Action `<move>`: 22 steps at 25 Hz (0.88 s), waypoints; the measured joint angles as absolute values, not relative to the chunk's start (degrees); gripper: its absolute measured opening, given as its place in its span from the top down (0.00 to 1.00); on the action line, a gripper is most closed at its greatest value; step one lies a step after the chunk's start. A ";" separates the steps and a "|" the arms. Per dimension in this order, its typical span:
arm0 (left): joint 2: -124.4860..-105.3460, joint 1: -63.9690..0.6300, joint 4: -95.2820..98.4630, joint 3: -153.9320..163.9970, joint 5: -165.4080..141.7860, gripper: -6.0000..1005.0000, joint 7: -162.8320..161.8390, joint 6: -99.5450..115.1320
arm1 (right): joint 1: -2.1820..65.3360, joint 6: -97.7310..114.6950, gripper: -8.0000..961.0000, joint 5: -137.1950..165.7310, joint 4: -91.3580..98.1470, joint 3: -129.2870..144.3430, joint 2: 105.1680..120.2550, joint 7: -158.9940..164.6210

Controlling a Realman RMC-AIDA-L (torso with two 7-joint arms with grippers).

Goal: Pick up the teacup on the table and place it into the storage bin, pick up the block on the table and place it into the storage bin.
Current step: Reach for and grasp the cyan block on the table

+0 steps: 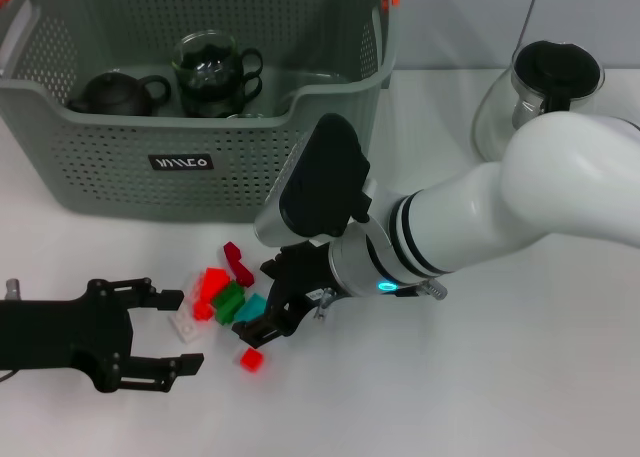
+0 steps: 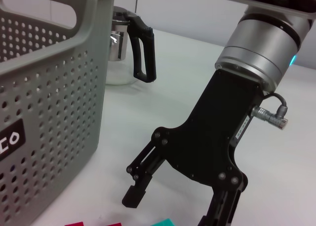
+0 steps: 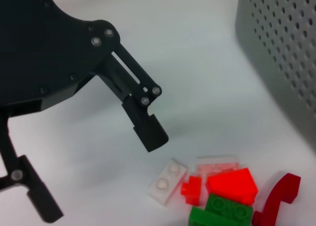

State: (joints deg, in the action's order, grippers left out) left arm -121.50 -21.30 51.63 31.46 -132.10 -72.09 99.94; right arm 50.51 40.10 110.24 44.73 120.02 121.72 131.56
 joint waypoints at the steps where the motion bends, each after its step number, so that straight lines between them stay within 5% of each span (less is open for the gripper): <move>1: -121.53 -21.28 51.51 31.46 -132.10 0.17 -72.00 99.92 | 50.45 39.92 0.07 110.20 44.69 120.24 121.72 131.56; 22: -121.48 -21.70 50.26 31.37 -131.94 0.17 -71.28 99.16 | 50.45 36.88 0.08 107.84 43.22 122.59 121.73 128.24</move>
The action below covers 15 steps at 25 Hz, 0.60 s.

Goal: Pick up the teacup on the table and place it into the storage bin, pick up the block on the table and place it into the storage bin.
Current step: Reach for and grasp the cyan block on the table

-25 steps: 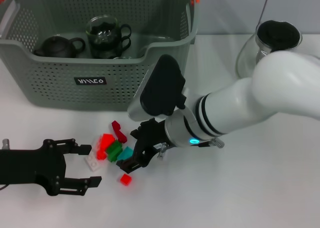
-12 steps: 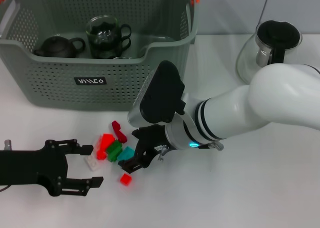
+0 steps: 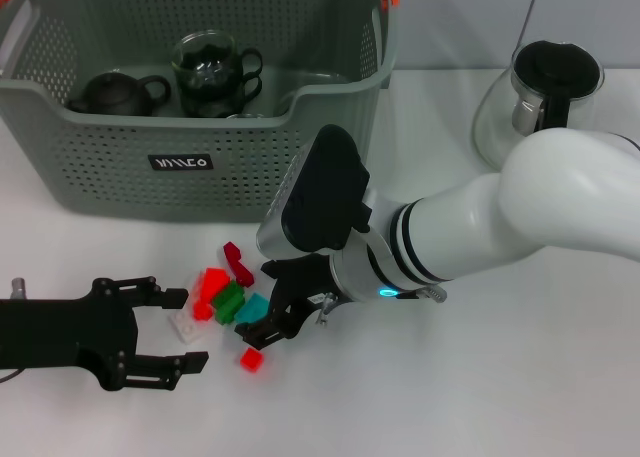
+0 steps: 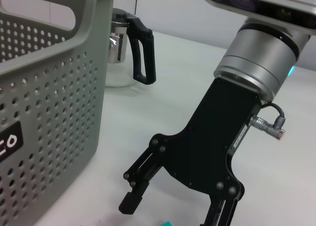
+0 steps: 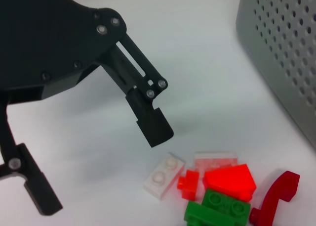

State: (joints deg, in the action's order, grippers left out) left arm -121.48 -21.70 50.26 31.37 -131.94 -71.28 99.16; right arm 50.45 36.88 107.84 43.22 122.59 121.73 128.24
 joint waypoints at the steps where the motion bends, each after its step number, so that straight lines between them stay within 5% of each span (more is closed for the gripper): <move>1: -121.47 -21.71 50.27 31.34 -131.95 0.17 -71.28 99.15 | 50.45 36.87 0.08 107.83 43.18 122.60 121.73 128.21; 11: -121.40 -22.21 49.35 31.38 -131.89 0.17 -71.14 98.46 | 50.72 37.23 0.12 107.83 42.97 122.87 121.73 127.88; 15: -121.10 -22.69 48.24 31.38 -131.93 0.17 -70.93 97.91 | 50.62 37.38 0.29 107.84 42.97 122.91 121.73 128.02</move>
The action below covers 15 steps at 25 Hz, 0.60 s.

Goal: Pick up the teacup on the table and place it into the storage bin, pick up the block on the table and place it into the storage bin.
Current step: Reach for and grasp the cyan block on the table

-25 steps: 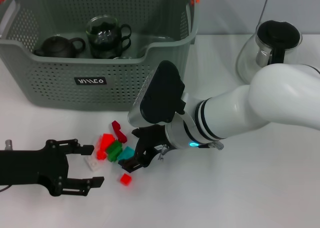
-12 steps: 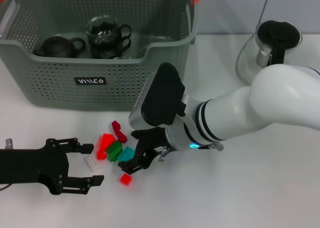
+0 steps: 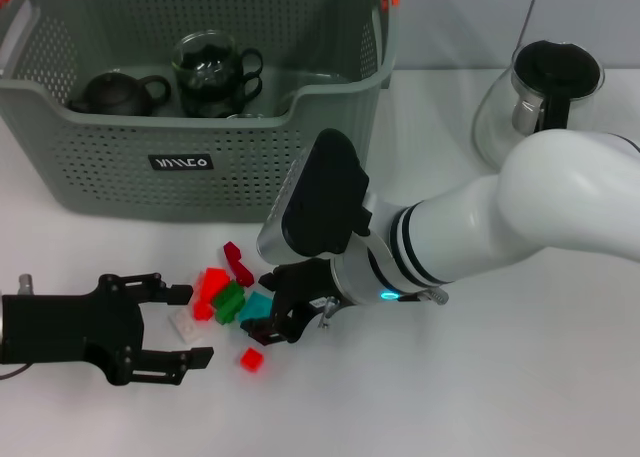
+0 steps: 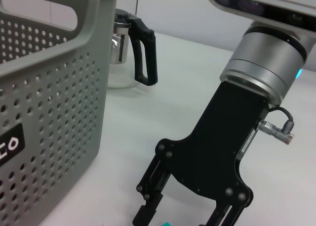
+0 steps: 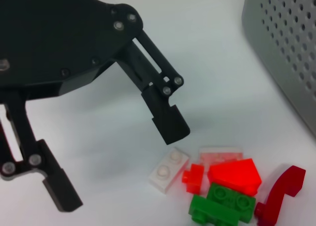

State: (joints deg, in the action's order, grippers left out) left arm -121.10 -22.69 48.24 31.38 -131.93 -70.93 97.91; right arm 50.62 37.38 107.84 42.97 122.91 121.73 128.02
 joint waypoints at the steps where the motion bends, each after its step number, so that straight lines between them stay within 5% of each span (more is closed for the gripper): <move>1: -121.10 -22.73 48.15 31.38 -131.94 0.17 -70.75 97.82 | 50.59 37.40 0.33 107.84 42.97 122.93 121.73 128.05; 15: -121.12 -22.77 48.00 31.37 -132.01 0.17 -70.22 98.04 | 50.95 38.06 0.41 107.84 42.62 123.76 121.73 127.72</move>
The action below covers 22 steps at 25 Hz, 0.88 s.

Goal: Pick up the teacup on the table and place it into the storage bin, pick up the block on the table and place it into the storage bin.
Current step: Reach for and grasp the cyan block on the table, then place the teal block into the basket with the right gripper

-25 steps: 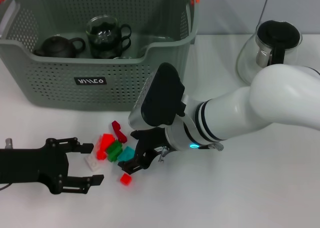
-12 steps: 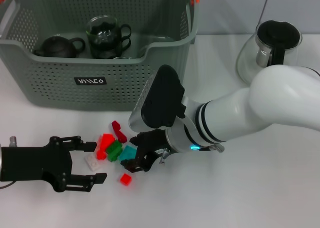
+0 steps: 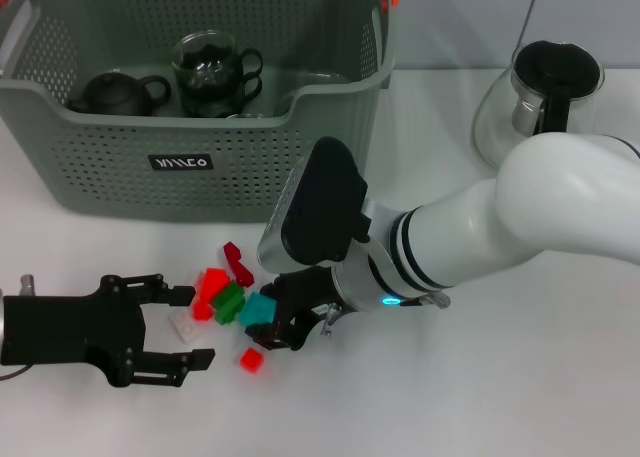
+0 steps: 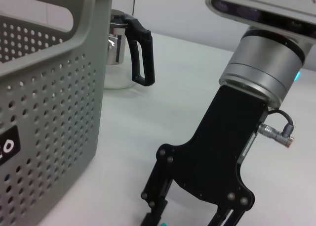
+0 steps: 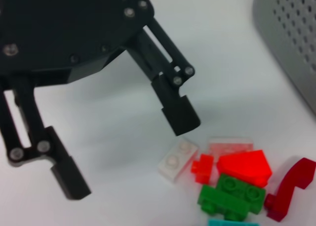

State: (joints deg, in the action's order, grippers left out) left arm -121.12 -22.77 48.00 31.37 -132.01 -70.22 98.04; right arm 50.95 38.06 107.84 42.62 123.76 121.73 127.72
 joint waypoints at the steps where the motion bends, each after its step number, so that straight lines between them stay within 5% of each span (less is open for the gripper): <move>1: -121.11 -22.76 47.97 31.37 -132.01 0.18 -70.22 98.06 | 50.95 38.25 0.42 107.84 42.64 123.76 121.73 127.55; 11: -121.02 -22.78 48.32 30.97 -132.01 0.18 -70.46 98.35 | 48.33 39.37 0.52 108.41 47.50 122.86 120.72 127.52; 22: -120.85 -22.13 48.67 30.70 -132.09 0.18 -70.81 98.44 | 34.62 63.06 0.56 119.16 69.86 95.44 119.61 126.32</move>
